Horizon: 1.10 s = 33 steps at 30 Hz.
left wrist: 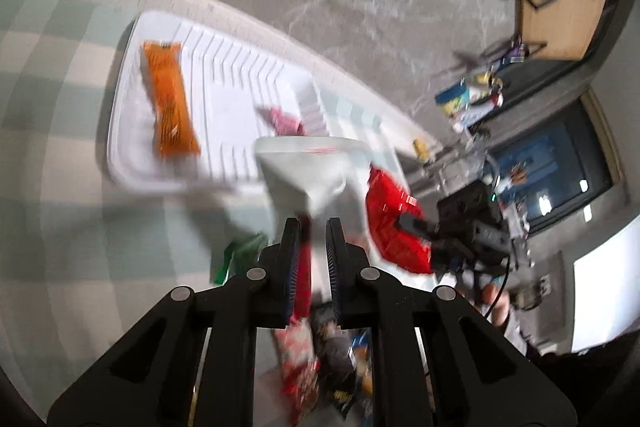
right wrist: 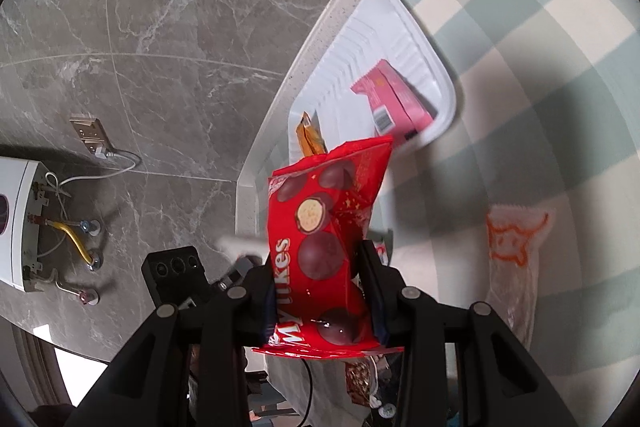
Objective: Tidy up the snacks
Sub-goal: 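Lift the stick pack with the left tool while the right tool holds the Maltesers bag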
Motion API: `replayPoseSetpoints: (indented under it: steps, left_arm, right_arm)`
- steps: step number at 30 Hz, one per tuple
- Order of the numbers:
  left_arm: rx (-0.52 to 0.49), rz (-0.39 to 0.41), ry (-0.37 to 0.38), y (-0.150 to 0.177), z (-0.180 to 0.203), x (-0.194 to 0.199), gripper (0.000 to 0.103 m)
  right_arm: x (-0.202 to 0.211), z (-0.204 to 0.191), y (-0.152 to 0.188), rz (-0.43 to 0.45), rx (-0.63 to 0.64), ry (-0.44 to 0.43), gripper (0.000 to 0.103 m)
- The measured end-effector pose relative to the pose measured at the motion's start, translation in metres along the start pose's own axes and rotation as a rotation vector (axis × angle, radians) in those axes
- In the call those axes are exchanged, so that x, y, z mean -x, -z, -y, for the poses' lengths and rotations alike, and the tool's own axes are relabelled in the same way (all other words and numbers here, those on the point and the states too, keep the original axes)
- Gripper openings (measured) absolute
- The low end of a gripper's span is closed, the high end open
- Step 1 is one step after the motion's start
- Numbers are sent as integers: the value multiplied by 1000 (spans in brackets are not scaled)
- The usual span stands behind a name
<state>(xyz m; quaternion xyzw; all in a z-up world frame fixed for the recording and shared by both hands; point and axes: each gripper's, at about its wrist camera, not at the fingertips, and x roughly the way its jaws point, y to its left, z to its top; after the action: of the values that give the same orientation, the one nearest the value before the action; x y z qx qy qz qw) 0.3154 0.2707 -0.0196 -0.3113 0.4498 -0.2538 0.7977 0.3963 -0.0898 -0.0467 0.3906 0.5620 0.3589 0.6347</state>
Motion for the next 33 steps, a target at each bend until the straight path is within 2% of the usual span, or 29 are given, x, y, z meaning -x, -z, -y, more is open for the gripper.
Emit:
replayPoseSetpoints:
  steps: [2,6,14,17,21,24,27,33]
  left_arm:
    - [-7,20,-2,-13,1,-1,12]
    - [-34,9,-72,-26,2,-10,12]
    - [-3,-104,-193,-7,-10,-38,13]
    - [-26,-130,-258,7,-9,-41,22]
    - [-90,-131,-363,21,-1,-36,56]
    - [-132,-131,-439,33,6,-31,57]
    - [-169,-130,-475,43,12,-28,57]
    - [-185,-191,-577,58,4,-42,57]
  right_arm:
    - [-2,-3,-5,0,10,2,40]
    - [-7,-10,-10,-1,40,24,40]
    - [-18,-4,-4,-40,61,74,40]
    - [-21,-1,-1,-49,57,78,40]
    - [-21,-1,2,-56,66,87,40]
    - [-22,0,5,-60,64,84,40]
    - [-24,2,7,-64,57,87,40]
    - [-27,6,12,-72,45,85,40]
